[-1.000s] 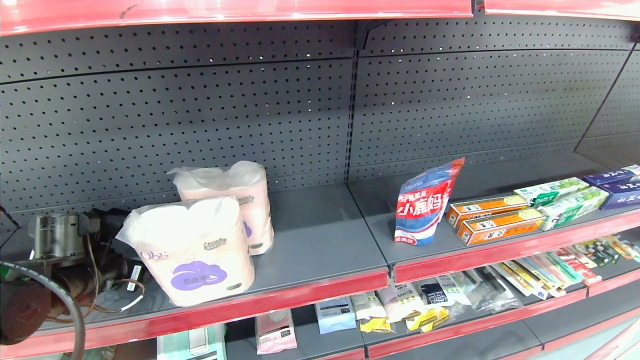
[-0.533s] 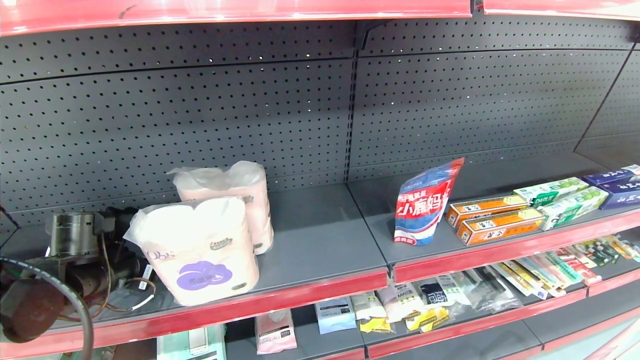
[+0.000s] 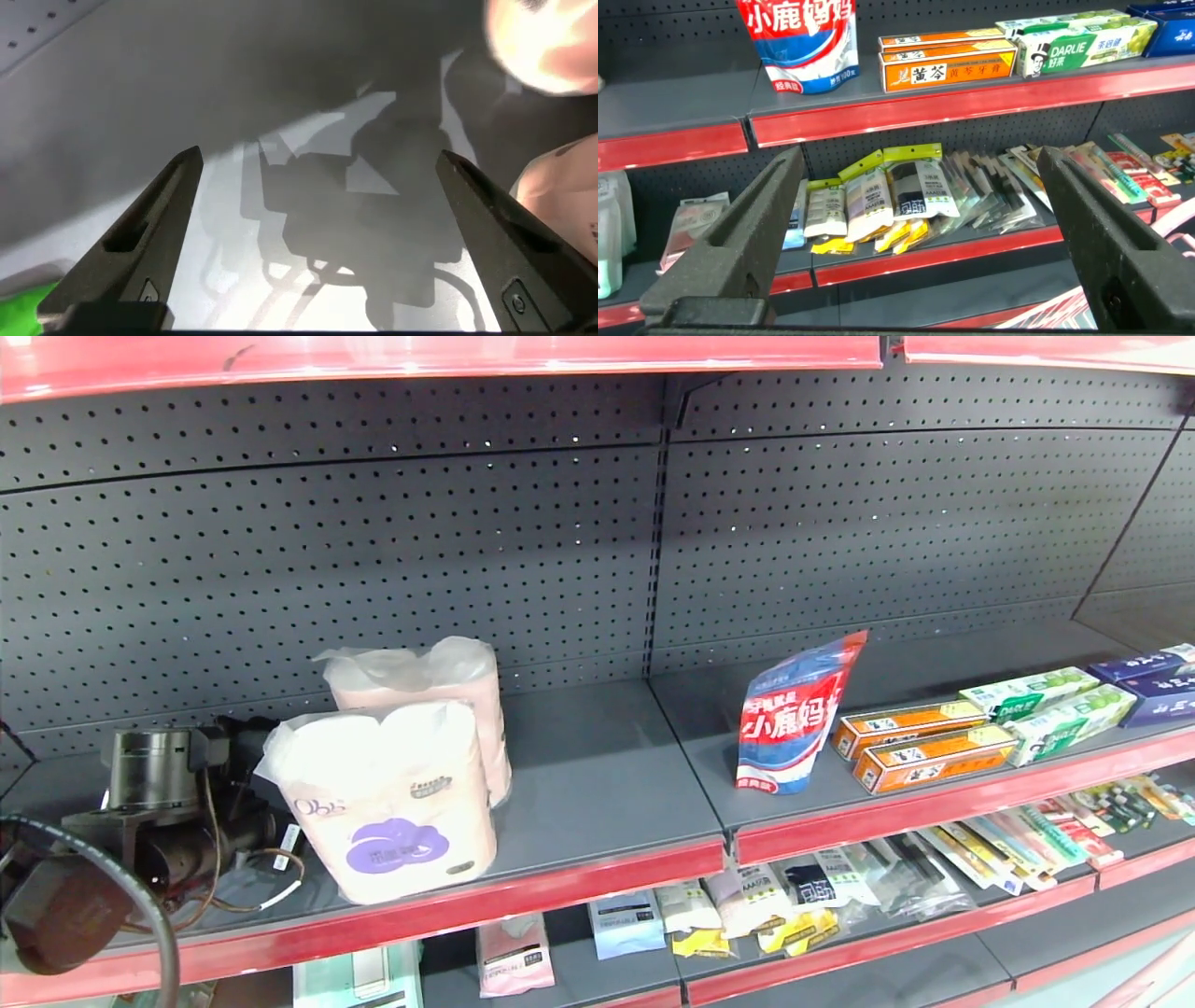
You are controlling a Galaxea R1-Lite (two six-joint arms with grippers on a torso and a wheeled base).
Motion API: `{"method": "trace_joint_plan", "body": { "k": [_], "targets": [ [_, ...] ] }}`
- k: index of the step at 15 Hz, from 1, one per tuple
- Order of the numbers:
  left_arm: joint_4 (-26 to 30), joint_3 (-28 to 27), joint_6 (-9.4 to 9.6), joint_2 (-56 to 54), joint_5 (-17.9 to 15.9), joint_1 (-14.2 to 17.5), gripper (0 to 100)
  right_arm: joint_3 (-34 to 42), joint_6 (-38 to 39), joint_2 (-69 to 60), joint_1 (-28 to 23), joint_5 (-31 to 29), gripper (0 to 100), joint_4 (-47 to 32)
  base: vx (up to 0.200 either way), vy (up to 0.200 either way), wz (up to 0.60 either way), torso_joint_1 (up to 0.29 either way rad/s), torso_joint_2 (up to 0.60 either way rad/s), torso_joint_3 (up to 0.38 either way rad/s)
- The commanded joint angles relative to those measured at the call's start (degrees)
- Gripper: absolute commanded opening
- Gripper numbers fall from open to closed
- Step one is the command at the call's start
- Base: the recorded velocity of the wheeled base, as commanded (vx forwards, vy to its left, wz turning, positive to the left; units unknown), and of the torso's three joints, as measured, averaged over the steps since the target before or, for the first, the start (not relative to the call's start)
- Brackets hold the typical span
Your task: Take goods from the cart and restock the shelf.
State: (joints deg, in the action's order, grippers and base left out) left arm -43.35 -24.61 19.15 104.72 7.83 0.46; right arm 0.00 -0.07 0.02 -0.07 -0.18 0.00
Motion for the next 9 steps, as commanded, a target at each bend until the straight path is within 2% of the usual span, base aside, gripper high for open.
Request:
{"method": "trace_joint_plan", "body": {
  "k": [1,9],
  "targets": [
    [0.0,-0.3,-0.08,0.0,0.0,-0.6,100,0.0,0.0,0.1,0.0,0.0,100,0.0,0.0,0.0,0.0,0.0,0.0,0.0],
    [-0.1,-0.3,-0.08,0.3,0.0,-1.3,100,0.0,0.0,0.0,0.0,0.0,100,0.0,0.0,0.0,0.0,0.0,0.0,0.0]
  ]
}}
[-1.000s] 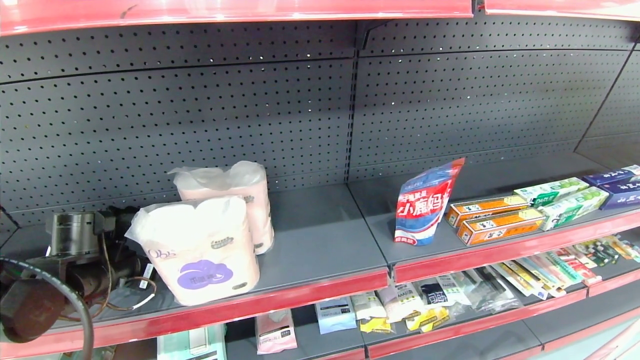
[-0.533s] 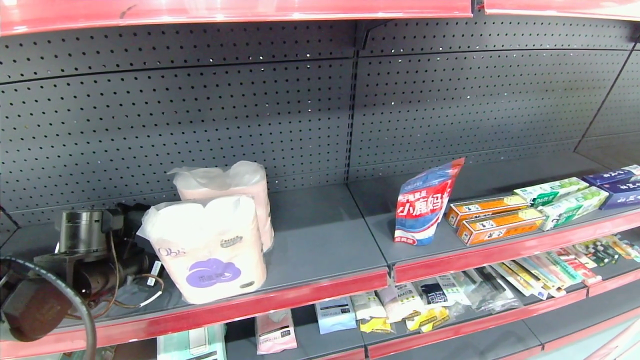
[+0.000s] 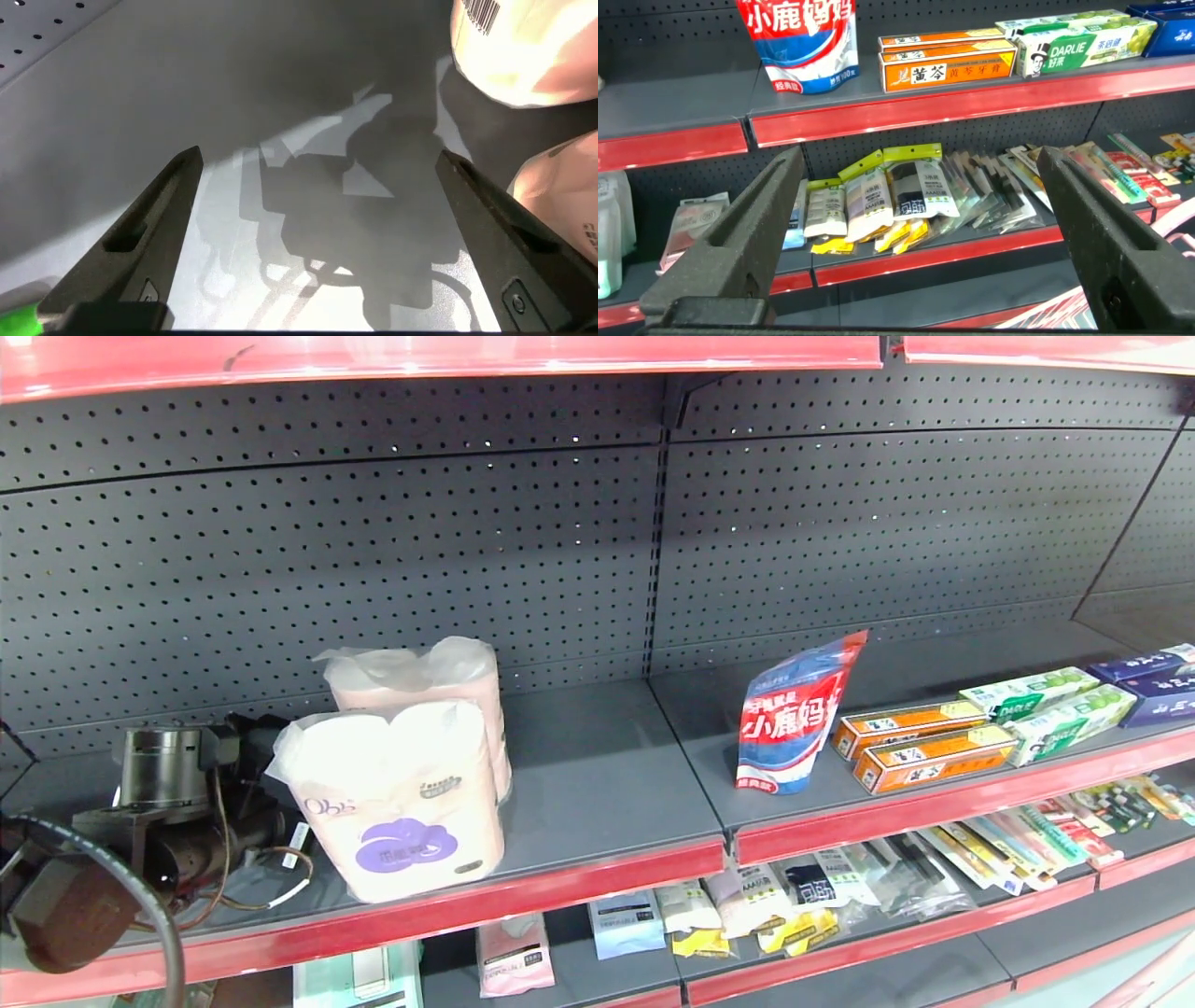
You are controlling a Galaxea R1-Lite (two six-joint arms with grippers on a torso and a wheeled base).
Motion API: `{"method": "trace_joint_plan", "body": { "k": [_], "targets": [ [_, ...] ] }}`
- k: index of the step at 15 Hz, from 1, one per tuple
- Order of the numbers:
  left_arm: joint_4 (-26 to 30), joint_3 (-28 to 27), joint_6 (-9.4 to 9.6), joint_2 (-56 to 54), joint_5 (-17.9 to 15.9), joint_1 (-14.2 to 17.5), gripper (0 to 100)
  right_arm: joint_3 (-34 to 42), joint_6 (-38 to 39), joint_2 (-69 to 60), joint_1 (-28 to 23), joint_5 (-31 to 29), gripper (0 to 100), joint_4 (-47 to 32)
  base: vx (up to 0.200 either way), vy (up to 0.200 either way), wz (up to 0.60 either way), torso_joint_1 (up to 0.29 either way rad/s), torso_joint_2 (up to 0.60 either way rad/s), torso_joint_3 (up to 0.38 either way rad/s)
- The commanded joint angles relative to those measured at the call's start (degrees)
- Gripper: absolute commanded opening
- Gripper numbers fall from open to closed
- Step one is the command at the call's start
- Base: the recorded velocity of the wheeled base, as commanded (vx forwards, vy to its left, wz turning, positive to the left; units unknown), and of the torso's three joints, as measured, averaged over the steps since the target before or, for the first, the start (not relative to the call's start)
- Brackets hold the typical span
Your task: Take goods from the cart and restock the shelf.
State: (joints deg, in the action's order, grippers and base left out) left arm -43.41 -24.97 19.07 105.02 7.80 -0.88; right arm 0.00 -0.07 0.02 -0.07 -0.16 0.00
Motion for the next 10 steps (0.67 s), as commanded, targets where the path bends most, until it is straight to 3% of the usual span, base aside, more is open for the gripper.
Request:
{"method": "trace_joint_plan", "body": {
  "k": [1,10],
  "targets": [
    [0.0,0.0,0.01,0.0,0.0,0.0,100,0.0,0.0,0.1,0.0,0.0,100,0.0,0.0,0.0,0.0,0.0,0.0,0.0],
    [0.1,0.1,-0.08,0.0,0.0,-0.6,100,0.0,0.0,0.1,0.0,0.0,100,0.0,0.0,0.0,0.0,0.0,0.0,0.0]
  ]
}}
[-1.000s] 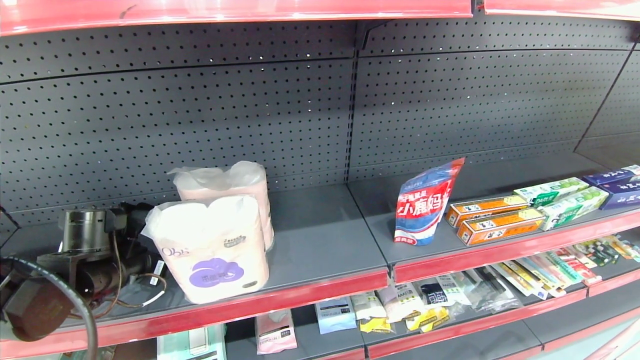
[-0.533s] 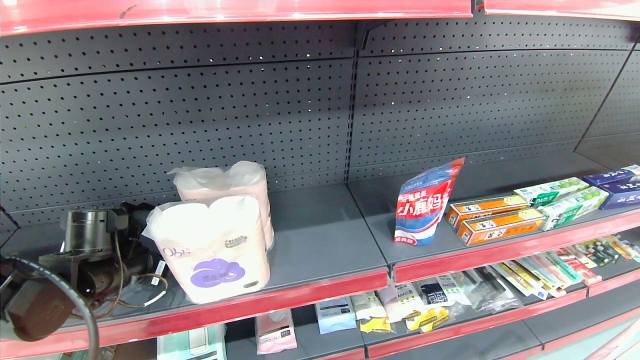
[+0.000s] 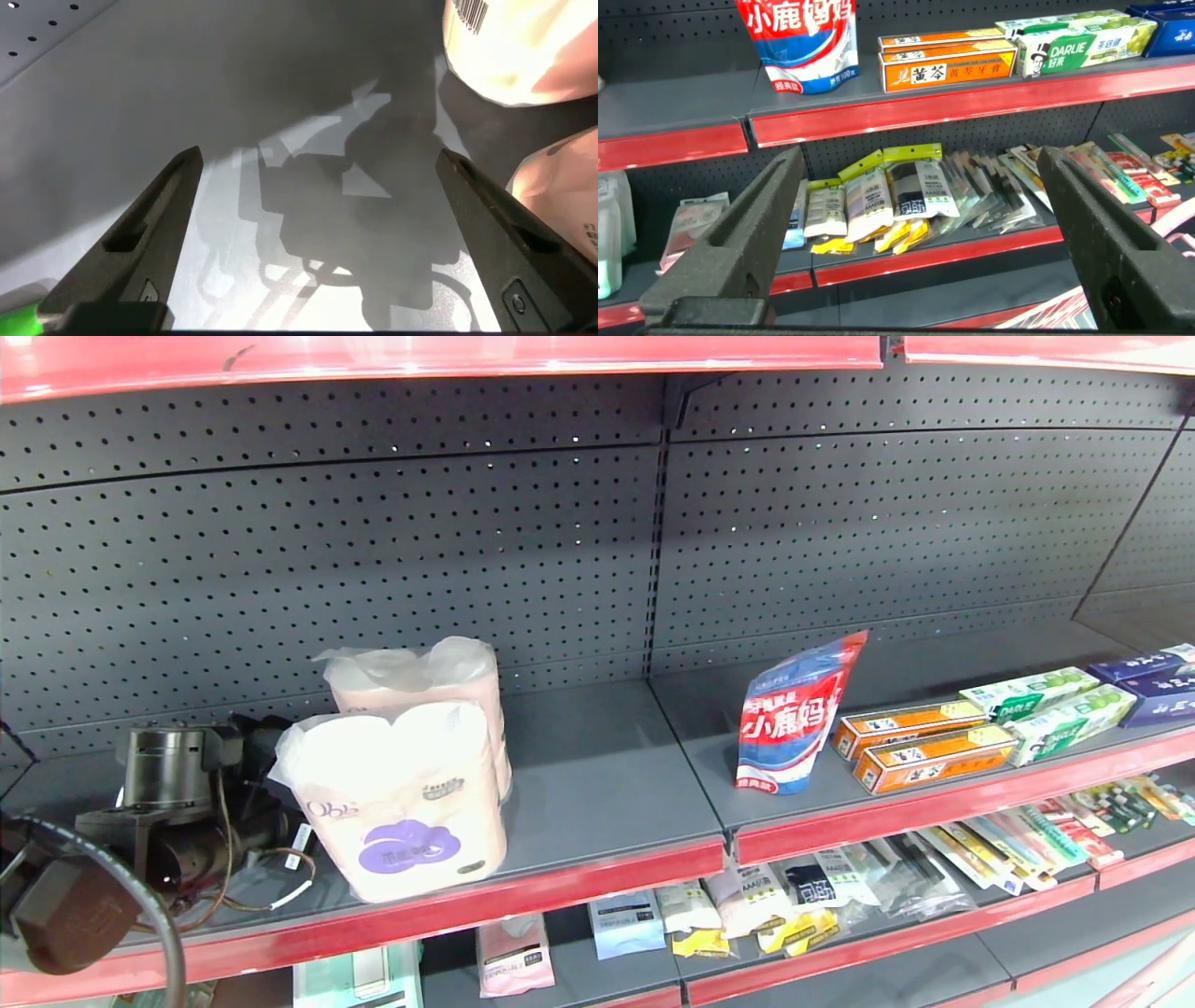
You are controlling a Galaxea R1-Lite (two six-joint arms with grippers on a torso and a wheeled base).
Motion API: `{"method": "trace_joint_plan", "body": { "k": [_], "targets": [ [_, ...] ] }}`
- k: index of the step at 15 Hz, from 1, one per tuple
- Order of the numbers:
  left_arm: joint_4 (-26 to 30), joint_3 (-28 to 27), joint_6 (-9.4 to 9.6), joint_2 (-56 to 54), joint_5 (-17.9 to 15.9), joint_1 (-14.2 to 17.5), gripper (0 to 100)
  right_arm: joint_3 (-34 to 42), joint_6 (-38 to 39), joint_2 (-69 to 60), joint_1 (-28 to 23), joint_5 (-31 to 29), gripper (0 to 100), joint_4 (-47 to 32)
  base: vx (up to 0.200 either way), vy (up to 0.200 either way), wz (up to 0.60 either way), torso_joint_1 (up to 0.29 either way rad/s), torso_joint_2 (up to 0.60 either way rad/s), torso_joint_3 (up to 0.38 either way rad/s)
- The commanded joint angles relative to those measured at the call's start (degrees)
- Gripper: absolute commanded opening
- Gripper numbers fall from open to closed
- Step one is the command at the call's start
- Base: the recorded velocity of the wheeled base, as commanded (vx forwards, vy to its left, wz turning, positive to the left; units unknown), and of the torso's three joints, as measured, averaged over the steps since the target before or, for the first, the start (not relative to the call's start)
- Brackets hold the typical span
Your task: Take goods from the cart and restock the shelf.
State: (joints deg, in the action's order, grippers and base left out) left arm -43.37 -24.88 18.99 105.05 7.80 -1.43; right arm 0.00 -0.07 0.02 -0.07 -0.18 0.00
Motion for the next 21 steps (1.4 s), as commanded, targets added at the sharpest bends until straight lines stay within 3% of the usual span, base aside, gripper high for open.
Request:
{"method": "trace_joint_plan", "body": {
  "k": [1,16,18,21],
  "targets": [
    [0.0,0.0,-0.01,0.0,0.1,-0.1,100,0.0,0.0,0.0,0.0,0.0,100,0.0,0.0,0.0,0.0,0.0,0.0,0.0],
    [0.1,0.4,-0.98,0.6,0.1,-0.9,100,0.0,0.0,0.1,0.0,0.0,100,0.0,0.0,0.0,0.0,0.0,0.0,0.0],
    [0.1,0.4,-2.29,0.8,0.1,-1.5,100,0.0,0.0,0.1,0.1,0.0,100,0.0,0.0,0.0,0.0,0.0,0.0,0.0],
    [0.1,0.4,-2.29,0.8,0.3,-1.6,100,0.0,0.0,0.1,0.0,0.0,100,0.0,0.0,0.0,0.0,0.0,0.0,0.0]
  ]
}}
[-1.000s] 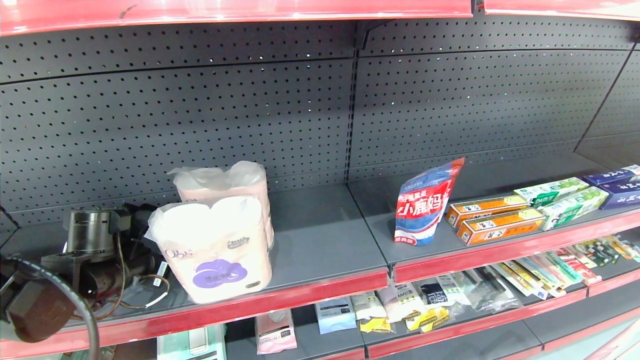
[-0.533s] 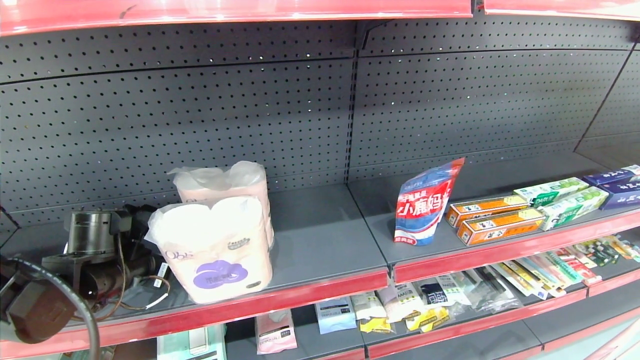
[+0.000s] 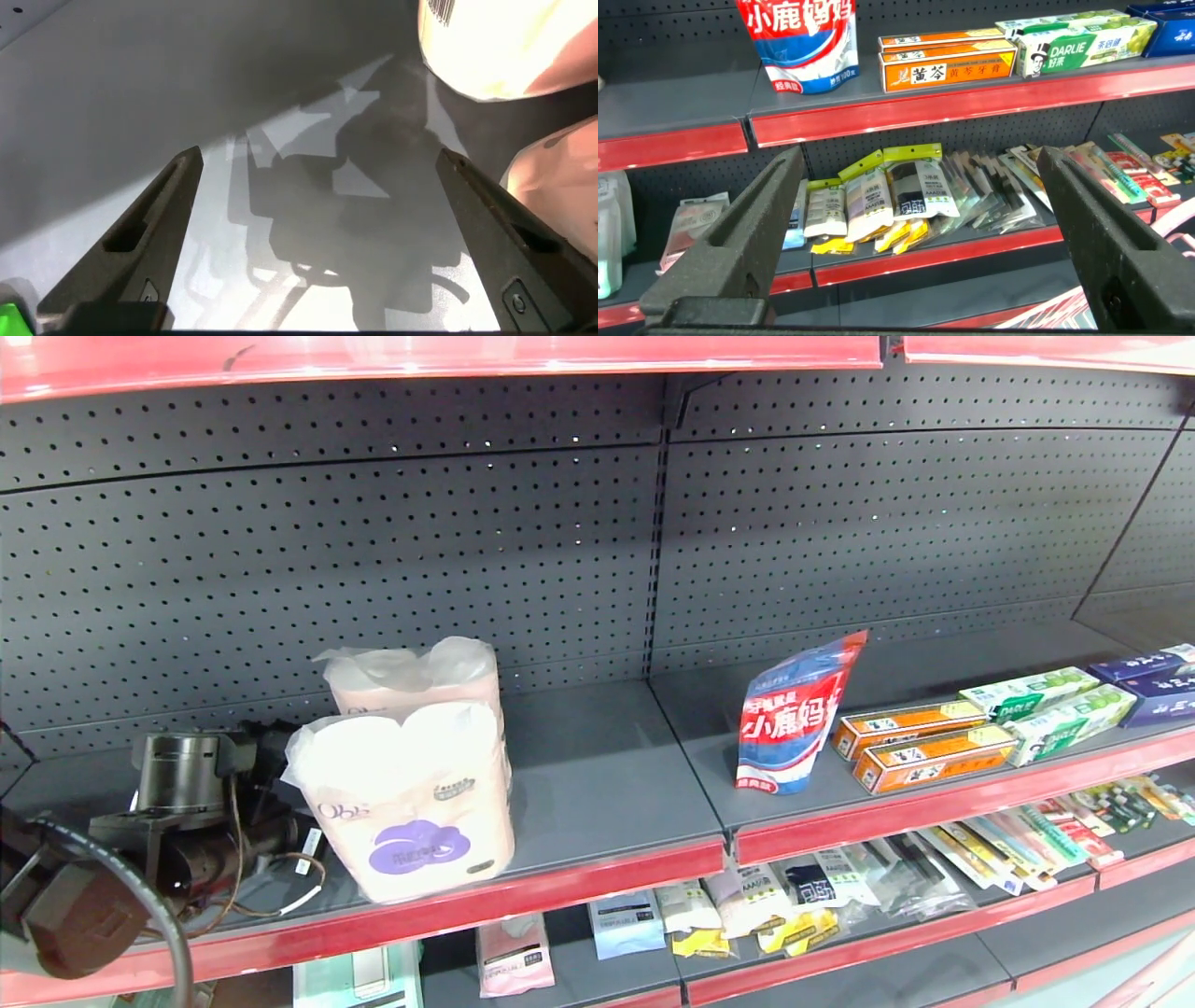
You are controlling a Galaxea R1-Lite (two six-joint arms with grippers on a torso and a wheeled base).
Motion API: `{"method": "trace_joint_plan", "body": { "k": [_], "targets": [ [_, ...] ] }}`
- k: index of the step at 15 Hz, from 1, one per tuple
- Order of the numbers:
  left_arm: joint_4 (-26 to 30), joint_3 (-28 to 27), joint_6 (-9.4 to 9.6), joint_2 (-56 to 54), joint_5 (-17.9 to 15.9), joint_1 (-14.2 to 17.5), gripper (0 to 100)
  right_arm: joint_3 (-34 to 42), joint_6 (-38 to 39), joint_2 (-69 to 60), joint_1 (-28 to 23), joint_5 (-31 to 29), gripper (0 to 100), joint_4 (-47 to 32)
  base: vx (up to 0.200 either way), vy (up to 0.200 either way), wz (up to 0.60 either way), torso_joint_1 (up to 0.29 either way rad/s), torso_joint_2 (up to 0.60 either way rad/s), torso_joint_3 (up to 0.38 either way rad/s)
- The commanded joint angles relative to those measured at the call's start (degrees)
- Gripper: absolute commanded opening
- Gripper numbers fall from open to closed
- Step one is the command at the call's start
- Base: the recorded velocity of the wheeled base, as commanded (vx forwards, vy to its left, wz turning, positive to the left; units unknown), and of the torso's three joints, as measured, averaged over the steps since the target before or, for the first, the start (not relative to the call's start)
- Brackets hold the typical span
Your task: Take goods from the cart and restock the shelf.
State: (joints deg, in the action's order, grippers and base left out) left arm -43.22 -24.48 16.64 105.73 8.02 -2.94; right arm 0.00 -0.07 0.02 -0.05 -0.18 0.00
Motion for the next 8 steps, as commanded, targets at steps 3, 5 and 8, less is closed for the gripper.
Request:
{"method": "trace_joint_plan", "body": {
  "k": [3,5,8],
  "targets": [
    [0.0,0.5,0.67,-0.7,0.2,0.7,100,0.0,0.0,0.0,0.0,0.0,100,0.0,0.0,0.0,0.0,0.0,0.0,0.0],
    [0.1,0.5,3.49,-3.1,0.2,3.6,100,0.0,0.0,0.0,0.0,0.0,100,0.0,0.0,0.0,0.0,0.0,0.0,0.0],
    [6.0,1.5,12.8,-13.0,-4.5,15.0,100,0.0,0.0,0.0,0.0,0.0,100,0.0,0.0,0.0,0.0,0.0,0.0,0.0]
  ]
}}
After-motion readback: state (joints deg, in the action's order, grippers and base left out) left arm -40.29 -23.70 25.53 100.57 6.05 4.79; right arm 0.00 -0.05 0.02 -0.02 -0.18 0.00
